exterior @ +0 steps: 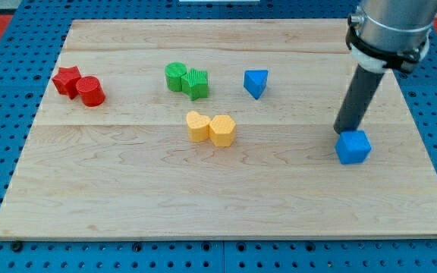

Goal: Separate yellow hexagon and yellow heart

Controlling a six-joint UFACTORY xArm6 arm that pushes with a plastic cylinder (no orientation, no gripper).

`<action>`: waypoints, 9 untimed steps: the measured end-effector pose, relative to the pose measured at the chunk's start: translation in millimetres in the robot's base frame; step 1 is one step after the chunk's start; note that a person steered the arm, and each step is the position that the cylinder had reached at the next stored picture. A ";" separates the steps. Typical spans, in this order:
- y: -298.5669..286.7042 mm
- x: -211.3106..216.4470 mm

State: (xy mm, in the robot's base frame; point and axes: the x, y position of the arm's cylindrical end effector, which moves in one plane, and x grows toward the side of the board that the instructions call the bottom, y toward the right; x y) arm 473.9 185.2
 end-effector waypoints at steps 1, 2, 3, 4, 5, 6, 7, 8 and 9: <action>7.1 45.4; 7.1 42.7; -29.7 36.8; -127.9 36.8; -156.6 36.8; -165.6 36.8; -210.3 24.3; -242.4 21.8; -257.9 -3.0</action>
State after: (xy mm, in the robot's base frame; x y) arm 470.9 -72.7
